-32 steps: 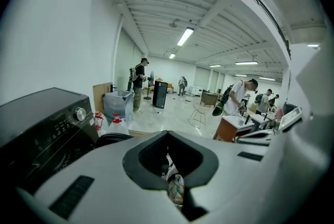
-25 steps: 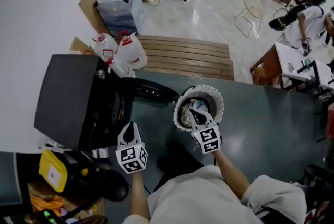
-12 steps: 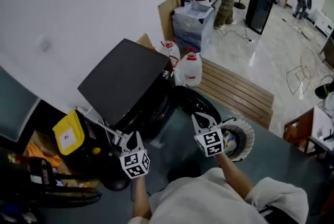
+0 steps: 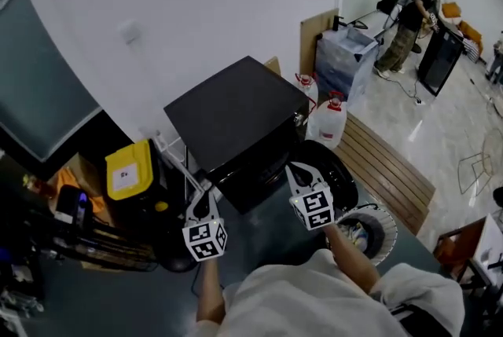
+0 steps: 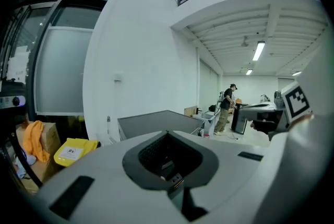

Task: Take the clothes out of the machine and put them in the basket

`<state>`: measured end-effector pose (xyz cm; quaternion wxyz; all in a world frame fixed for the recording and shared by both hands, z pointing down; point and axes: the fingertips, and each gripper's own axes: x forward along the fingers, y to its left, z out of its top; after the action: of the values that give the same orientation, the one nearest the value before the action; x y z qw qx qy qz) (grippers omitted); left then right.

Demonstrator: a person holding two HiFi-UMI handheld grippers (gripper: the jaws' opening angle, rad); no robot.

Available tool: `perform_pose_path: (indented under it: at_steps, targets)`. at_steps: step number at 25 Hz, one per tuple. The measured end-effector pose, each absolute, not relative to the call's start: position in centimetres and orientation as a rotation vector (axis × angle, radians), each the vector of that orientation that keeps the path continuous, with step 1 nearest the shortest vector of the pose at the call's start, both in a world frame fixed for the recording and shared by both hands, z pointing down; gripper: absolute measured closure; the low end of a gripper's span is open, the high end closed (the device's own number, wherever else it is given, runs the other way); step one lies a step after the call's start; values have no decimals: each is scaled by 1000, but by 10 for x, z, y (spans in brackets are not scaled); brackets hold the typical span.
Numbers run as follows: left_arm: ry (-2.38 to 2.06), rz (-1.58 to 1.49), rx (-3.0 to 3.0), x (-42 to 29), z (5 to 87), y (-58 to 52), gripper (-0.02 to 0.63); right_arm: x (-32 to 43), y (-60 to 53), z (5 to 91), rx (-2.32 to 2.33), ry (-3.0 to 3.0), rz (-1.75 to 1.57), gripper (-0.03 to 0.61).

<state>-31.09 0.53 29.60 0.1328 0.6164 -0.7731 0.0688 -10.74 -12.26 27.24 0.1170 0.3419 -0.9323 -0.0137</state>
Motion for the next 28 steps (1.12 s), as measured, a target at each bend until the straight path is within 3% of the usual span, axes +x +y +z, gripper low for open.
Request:
perform_pose_path:
  at_steps: [28]
  targets:
    - [-2196,201,1887,-308,289,-25,594,-105,-129,285,1065,-2691,8,557]
